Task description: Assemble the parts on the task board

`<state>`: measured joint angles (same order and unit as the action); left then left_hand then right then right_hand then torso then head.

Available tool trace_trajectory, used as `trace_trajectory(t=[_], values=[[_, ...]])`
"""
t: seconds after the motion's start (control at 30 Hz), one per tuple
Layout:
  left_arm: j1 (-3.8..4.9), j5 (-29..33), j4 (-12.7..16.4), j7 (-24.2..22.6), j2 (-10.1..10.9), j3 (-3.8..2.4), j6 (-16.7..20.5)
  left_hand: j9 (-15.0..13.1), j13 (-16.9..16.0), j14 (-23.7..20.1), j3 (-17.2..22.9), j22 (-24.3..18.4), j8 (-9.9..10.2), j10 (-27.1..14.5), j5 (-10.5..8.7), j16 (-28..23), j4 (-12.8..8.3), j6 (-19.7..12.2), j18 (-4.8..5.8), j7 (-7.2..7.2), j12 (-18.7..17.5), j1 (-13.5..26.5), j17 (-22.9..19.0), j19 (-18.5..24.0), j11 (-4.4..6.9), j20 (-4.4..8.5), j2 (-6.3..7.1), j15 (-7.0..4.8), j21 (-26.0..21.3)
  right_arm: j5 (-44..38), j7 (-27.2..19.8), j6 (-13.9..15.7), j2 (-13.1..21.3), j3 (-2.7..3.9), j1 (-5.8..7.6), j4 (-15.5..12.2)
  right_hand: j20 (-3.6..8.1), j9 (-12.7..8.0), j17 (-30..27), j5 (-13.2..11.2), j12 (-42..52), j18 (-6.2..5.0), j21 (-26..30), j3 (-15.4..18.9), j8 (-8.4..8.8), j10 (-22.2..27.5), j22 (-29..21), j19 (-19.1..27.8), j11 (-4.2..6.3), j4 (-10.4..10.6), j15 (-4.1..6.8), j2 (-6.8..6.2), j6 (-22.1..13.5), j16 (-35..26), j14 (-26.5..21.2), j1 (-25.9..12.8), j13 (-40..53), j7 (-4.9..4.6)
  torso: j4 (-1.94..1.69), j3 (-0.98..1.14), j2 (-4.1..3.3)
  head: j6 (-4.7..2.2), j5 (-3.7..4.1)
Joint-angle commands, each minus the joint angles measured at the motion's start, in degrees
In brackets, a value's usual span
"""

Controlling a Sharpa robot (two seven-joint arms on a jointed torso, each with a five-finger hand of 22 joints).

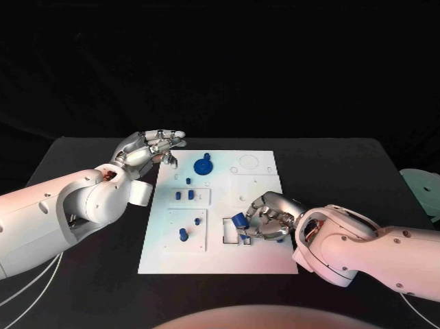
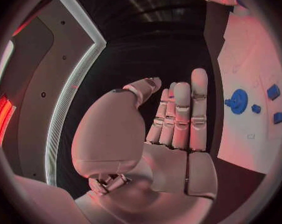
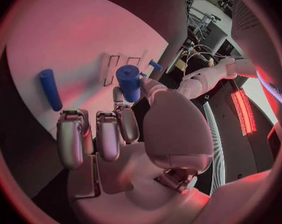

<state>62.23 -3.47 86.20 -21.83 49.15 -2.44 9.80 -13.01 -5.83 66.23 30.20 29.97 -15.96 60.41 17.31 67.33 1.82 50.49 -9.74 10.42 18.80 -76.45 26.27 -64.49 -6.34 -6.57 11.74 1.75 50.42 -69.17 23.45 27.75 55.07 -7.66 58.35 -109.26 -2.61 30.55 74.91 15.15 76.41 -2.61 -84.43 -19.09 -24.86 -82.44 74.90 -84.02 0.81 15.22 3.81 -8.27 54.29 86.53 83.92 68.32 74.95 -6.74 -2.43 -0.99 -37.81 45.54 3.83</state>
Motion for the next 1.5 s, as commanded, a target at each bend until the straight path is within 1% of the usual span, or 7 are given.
trace_trajectory(t=[0.03,0.63,0.77,0.83,1.03,1.2,1.5], values=[[0.01,-0.2,0.1,-0.3,-0.1,-0.03,-1.0,0.1,0.0,-0.3,-0.3,-0.1,0.1,-0.4,-0.07,0.2,-0.1,0.0,-0.85,0.1,0.4,0.0,-0.1,-0.3,-0.05,-0.11,-0.44,-0.07,-0.2,1.8,-0.3,-6.1,-0.9,-0.02,-0.05,0.7,0.39,0.7,5.1,-0.7,0.4,1.18,-0.2,-1.0,-1.31,-0.6,12.1,-2.8,-0.05,1.4,0.44,1.06,3.7,0.3,4.2,-0.8,1.9,3.28,-0.16,-0.04,-0.01,0.18,0.01],[0.01,-0.3,0.4,-0.2,0.1,-0.03,-1.4,0.1,0.0,-0.3,-0.3,-0.1,0.1,-0.6,-0.03,0.3,-0.1,-0.1,-0.85,0.1,0.4,-0.1,-0.1,-0.3,-0.06,-0.11,-0.57,-0.07,-0.2,0.4,1.0,-6.9,-3.8,-0.05,-0.09,3.6,0.63,1.1,5.1,-1.6,1.6,1.17,-0.2,-1.0,-2.21,-1.4,12.1,-2.8,0.3,1.5,0.72,2.17,4.6,0.3,4.2,-3.9,3.3,3.71,0.04,0.02,-0.09,0.29,-0.38],[0.02,-0.4,0.4,-0.2,0.1,-0.03,-1.5,0.1,-0.1,-0.3,-0.3,-0.1,0.1,-0.6,-0.03,0.3,-0.1,-0.1,-0.85,0.11,0.4,-0.1,-0.1,-0.3,-0.07,-0.11,-0.62,-0.06,-0.2,0.2,1.1,-6.8,-4.1,-0.04,-0.09,3.8,0.71,1.3,4.8,-5.7,1.3,1.09,0.2,0.3,-2.59,-1.3,12.0,-2.6,0.29,1.5,0.74,1.87,4.5,0.2,4.2,-7.1,3.3,3.69,0.07,0.0,-0.07,0.31,-0.41],[0.02,-0.4,0.4,-0.2,0.1,-0.03,-1.5,0.1,-0.1,-0.3,-0.3,-0.1,0.1,-0.6,-0.03,0.3,-0.1,-0.1,-0.85,0.11,0.4,-0.1,-0.1,-0.3,-0.07,-0.11,-0.62,-0.06,-0.2,-0.1,1.1,-6.6,-4.3,-0.04,-0.09,3.8,0.79,1.5,4.8,-3.0,1.2,1.07,0.3,2.2,-2.87,-1.3,12.0,-2.6,0.37,1.5,0.82,1.34,4.4,0.2,4.2,-9.5,3.3,3.8,0.11,0.0,-0.07,0.29,-0.43],[0.02,-0.4,0.4,-0.2,0.1,-0.03,-1.5,0.1,-0.1,-0.3,-0.3,-0.1,0.1,-0.6,-0.03,0.3,-0.1,-0.1,-0.85,0.12,0.5,-0.1,-0.1,-0.3,-0.08,-0.11,-0.66,-0.06,-0.2,-0.7,1.0,-6.4,-4.3,-0.04,-0.09,3.7,0.87,1.9,4.6,-9.6,0.9,1.05,0.5,6.1,-3.46,-1.3,12.0,-2.6,0.46,1.7,0.9,1.74,4.2,0.1,4.1,-13.8,3.4,3.92,0.1,0.01,-0.01,0.29,-0.42],[0.02,-0.4,0.4,-0.1,0.2,-0.03,-1.4,0.1,-0.1,-0.3,-0.3,-0.1,0.1,-0.6,-0.03,0.3,-0.1,-0.1,-0.85,0.12,0.5,-0.1,-0.1,-0.3,-0.08,-0.11,-0.66,-0.06,-0.2,-1.8,0.7,-5.9,-4.0,-0.04,-0.14,3.1,0.88,2.0,4.7,-11.3,0.9,1.04,0.5,8.4,-3.76,-1.4,12.0,-2.6,0.48,1.7,0.92,2.06,4.1,0.1,4.1,-16.1,3.5,3.94,0.08,0.03,-0.01,0.31,-0.45],[0.02,-0.5,0.4,-0.1,0.2,-0.03,-1.4,0.1,-0.1,-0.3,-0.3,-0.1,0.1,-0.6,-0.03,0.3,-0.1,-0.1,-0.85,0.12,0.5,-0.1,-0.1,-0.3,-0.08,-0.11,-0.66,-0.06,-0.2,-2.8,-0.9,-5.6,-2.7,-0.04,-0.22,1.5,0.99,2.2,5.1,-8.1,1.2,1.12,0.3,9.1,-4.16,-1.7,12.3,-2.8,0.62,1.0,1.06,2.68,3.9,0.2,4.2,-9.8,4.2,4.08,0.1,0.04,-0.04,0.25,-0.37]])
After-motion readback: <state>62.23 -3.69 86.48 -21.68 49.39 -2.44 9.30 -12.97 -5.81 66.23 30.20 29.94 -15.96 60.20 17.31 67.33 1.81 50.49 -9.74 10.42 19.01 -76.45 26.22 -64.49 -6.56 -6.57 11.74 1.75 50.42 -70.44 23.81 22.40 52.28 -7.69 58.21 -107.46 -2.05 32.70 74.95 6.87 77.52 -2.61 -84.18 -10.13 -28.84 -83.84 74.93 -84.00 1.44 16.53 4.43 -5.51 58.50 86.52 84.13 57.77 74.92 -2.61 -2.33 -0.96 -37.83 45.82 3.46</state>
